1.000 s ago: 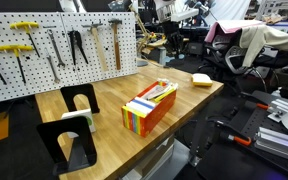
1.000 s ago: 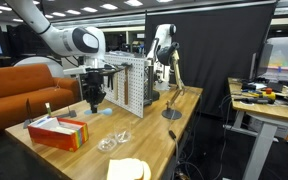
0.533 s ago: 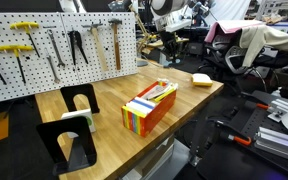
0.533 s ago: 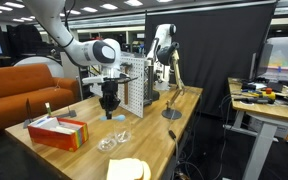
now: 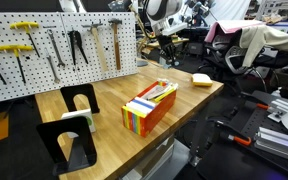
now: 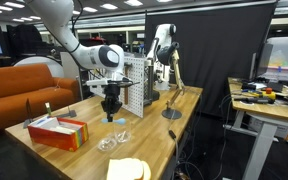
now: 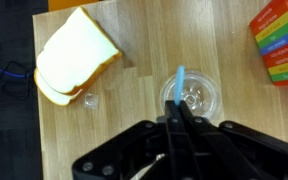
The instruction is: Remove the blue spoon from the box, put it in the cup, move the cup slightly to the left and then move the lid to the left too
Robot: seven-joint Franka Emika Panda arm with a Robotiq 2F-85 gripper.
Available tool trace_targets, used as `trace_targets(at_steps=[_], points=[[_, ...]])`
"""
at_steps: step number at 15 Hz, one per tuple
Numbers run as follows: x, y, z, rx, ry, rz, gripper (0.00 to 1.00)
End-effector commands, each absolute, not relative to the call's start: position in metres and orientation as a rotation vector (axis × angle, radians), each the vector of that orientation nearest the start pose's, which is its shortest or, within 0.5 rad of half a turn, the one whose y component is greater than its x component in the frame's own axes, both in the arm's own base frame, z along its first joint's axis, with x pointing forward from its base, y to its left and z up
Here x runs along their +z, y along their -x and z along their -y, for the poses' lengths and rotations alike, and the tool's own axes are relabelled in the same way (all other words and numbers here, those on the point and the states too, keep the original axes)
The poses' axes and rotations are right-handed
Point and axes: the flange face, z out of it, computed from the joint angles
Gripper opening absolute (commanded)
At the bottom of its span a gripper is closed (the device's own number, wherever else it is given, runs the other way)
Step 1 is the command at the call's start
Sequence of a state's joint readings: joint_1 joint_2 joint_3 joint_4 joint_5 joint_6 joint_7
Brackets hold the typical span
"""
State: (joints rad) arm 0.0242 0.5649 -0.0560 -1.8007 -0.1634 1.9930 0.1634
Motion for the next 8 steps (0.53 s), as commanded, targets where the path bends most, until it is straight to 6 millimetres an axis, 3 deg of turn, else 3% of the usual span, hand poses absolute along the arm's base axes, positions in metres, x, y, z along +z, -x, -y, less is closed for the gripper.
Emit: trace_targets(at_steps=[1, 8], points=[[0.2113, -0.6168, 0.0281, 0.666, 3.242, -0.141, 0.30], [0.2070, -0.6169, 0.0243, 0.692, 3.215, -0.116, 0.77]])
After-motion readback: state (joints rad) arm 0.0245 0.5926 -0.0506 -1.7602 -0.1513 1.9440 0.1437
